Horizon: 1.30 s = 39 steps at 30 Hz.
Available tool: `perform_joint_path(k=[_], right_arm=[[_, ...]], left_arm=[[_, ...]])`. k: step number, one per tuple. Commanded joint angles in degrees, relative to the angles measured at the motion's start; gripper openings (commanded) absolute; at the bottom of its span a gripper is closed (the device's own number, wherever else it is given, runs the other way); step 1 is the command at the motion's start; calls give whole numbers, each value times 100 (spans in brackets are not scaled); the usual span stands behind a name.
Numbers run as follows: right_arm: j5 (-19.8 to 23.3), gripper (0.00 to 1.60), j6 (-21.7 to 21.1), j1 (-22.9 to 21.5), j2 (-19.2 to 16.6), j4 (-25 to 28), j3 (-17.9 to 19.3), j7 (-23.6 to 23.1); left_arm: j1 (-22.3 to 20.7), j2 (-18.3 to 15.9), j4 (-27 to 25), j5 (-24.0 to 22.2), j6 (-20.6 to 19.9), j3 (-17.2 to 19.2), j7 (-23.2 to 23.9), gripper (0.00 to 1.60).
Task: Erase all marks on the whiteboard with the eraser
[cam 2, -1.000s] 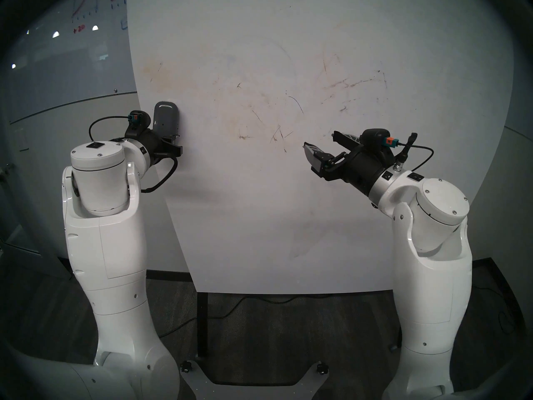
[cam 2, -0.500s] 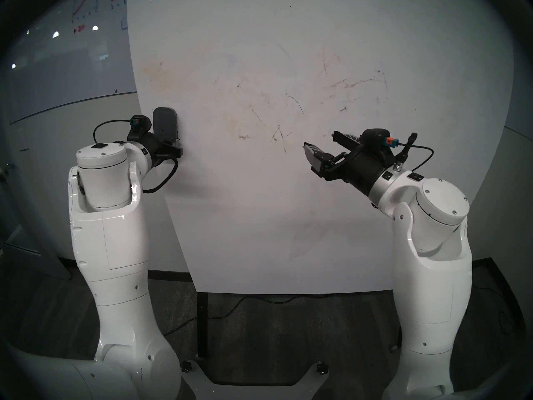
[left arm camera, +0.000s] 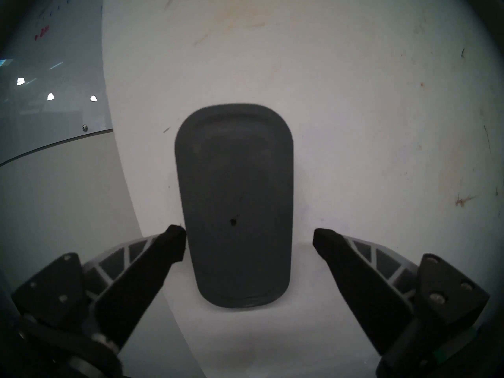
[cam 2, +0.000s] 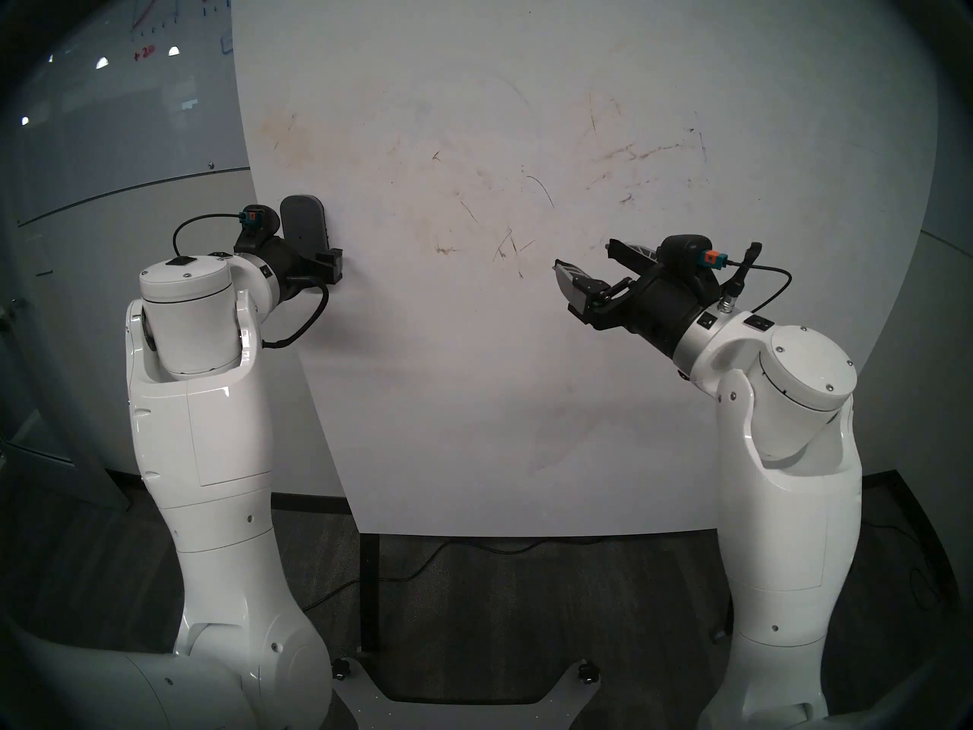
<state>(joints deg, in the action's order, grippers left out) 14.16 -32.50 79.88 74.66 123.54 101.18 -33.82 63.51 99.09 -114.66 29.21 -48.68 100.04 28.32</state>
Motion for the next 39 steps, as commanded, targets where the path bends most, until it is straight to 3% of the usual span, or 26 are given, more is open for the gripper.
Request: perform_joint_path(k=[1, 10, 24, 32, 39], right_arm=[[-4, 160, 33, -52, -13, 76, -13, -10], [-2, 160, 29, -53, -10, 74, -11, -11], [-4, 160, 30, -53, -9, 74, -11, -12], [-7, 160, 32, -53, -9, 75, -11, -13], [-8, 160, 33, -53, -10, 76, -12, -14]], left_arm=[[75, 16, -499, 27, 22, -111, 5, 160], [617, -159, -1318, -128, -59, -343, 577, 160], [1620, -461, -2405, -793, -258, -107, 1472, 160], [2117, -566, -2534, -1638, 63, 270, 1768, 160], [2408, -592, -2534, -2217, 464, 425, 1605, 160]])
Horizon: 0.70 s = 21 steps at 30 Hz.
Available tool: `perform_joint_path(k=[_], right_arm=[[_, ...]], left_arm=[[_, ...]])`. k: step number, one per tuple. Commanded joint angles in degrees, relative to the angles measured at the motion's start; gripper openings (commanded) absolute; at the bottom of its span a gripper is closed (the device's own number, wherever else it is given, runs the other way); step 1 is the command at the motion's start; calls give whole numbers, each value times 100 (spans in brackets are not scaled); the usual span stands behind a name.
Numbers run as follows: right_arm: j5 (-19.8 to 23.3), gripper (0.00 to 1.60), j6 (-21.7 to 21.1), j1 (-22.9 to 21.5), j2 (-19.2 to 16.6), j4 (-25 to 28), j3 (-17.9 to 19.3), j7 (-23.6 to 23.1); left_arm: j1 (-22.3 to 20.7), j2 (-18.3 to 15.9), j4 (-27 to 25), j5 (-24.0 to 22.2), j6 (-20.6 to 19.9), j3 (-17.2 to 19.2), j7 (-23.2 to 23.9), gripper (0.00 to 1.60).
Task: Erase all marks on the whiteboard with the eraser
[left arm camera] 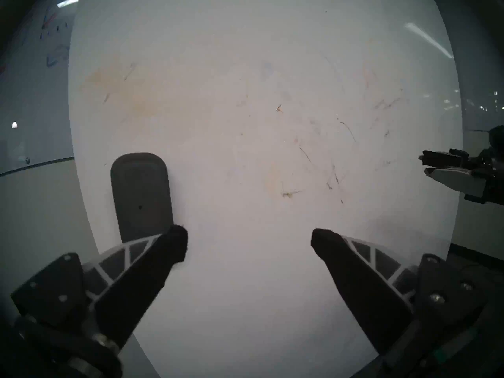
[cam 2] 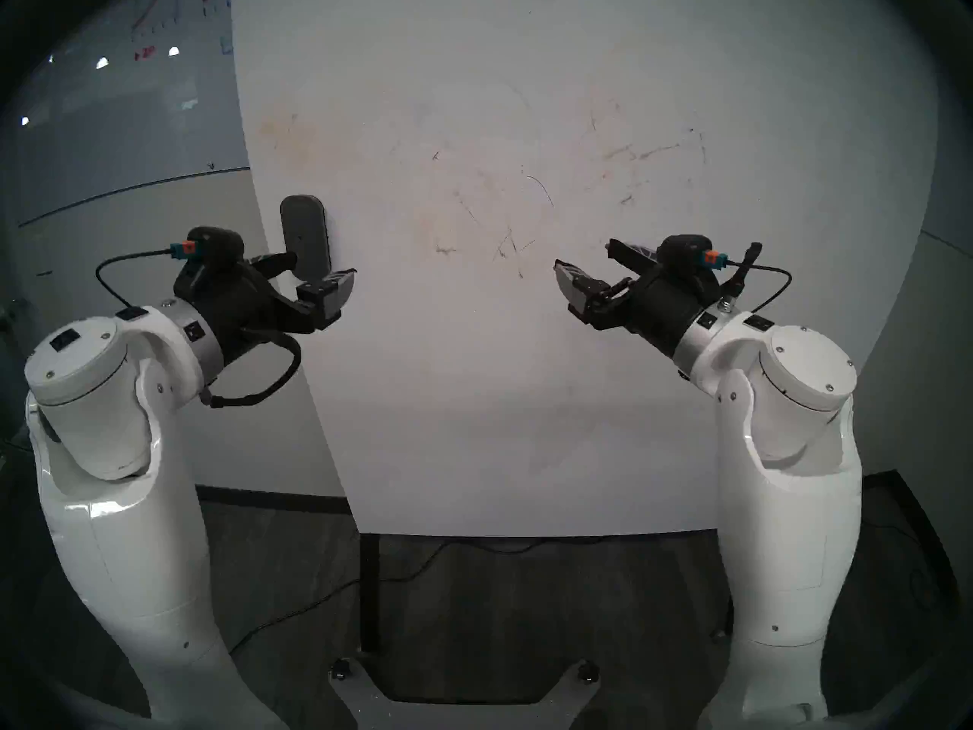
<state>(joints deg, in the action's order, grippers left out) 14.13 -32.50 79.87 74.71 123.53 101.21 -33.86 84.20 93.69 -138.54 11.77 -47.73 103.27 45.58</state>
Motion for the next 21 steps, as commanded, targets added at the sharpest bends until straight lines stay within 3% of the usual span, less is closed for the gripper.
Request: perform_joint_path(k=[1, 7, 21], right_arm=[[-5, 160, 33, -53, -14, 77, -14, -10], [-6, 160, 34, -53, -14, 77, -14, -10], [-8, 160, 34, -53, -13, 77, -14, -12]], left_arm=[[339, -52, -146, -474, 369, 102, -121, 160], [464, -54, -146, -793, 687, 144, -417, 160], [561, -65, -146, -976, 1019, 80, -679, 160]])
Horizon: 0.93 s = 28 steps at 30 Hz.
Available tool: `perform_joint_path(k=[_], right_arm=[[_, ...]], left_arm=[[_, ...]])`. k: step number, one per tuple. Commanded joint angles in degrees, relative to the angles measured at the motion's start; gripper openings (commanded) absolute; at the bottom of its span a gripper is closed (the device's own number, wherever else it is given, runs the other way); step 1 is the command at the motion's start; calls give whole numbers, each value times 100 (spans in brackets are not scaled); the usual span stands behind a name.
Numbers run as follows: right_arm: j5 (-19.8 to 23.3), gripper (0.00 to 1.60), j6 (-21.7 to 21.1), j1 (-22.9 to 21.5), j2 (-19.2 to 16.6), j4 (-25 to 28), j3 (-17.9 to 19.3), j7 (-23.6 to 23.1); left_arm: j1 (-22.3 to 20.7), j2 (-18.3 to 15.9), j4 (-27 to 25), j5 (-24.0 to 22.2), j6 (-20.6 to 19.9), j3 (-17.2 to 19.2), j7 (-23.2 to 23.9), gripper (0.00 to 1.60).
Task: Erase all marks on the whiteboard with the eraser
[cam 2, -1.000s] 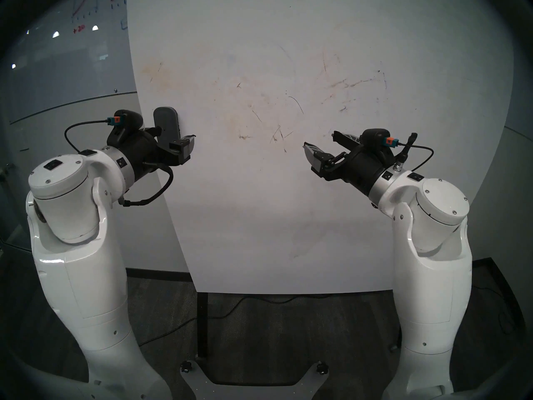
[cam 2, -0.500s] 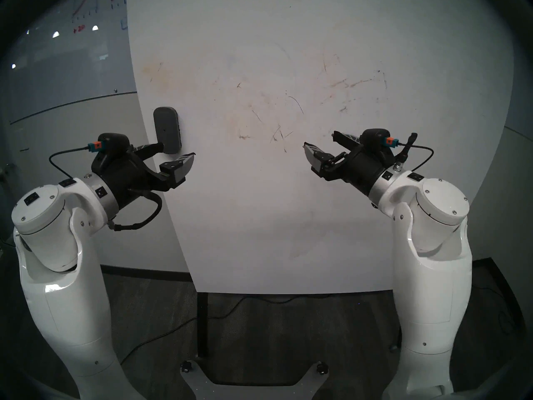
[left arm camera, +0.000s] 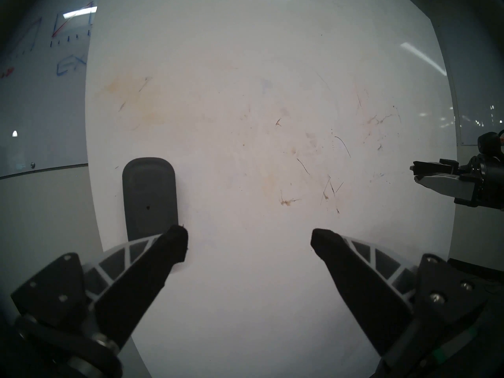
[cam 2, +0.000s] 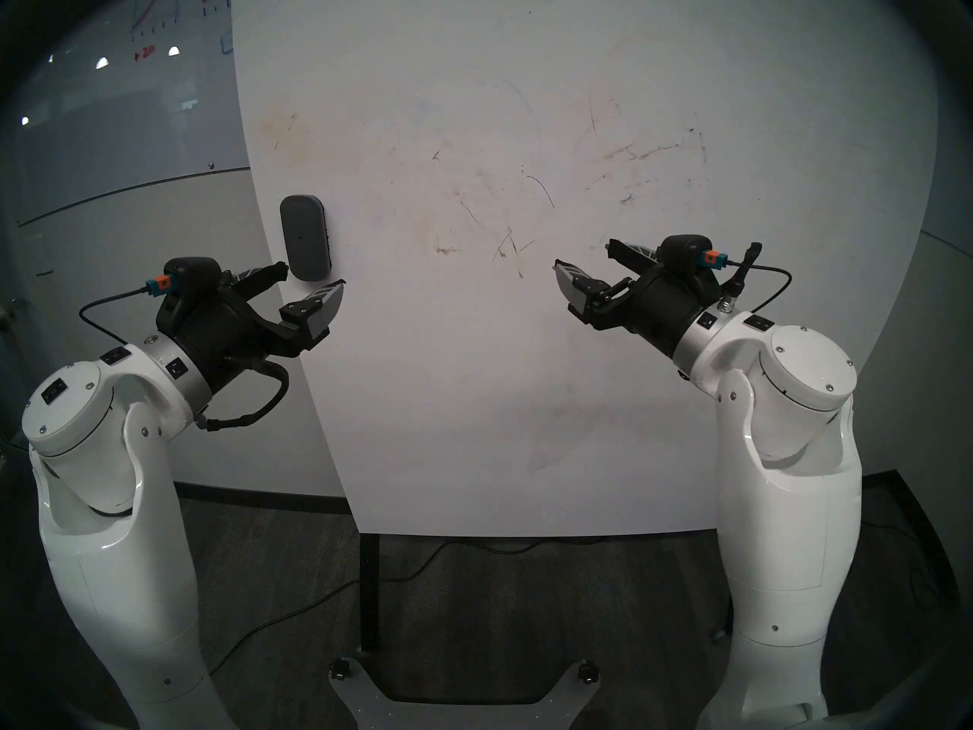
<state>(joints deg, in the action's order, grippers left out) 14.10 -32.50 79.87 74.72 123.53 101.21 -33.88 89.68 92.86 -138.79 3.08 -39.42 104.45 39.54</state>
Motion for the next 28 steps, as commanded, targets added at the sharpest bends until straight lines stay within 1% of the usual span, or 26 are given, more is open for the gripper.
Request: perform_joint_path(k=[1, 28], right_arm=[[-5, 160, 34, -53, -14, 77, -14, -10], [-8, 160, 34, -53, -12, 77, -13, -12]], left_arm=[[18, 20, -121, -109, 197, -40, -81, 160], [59, -2, -121, -174, 260, -65, -171, 160]])
